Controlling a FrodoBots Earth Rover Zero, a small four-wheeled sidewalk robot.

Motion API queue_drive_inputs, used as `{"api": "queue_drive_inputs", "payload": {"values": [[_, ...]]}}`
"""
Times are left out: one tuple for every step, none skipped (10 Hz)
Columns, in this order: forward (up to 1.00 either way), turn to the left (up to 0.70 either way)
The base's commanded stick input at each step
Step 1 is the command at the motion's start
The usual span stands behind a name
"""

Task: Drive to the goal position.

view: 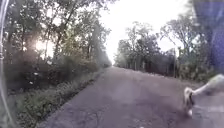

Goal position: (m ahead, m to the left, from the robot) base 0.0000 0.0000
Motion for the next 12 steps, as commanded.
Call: {"api": "queue_drive_inputs", "payload": {"values": [[0.10,0.01],[0.10,0.01],[0.10,0.01],[0.10,0.01],[0.10,0.01],[0.10,0.01],[0.10,0.01],[0.10,0.01],[0.10,0.01],[0.10,0.01],[0.10,0.01],[0.10,0.01]]}}
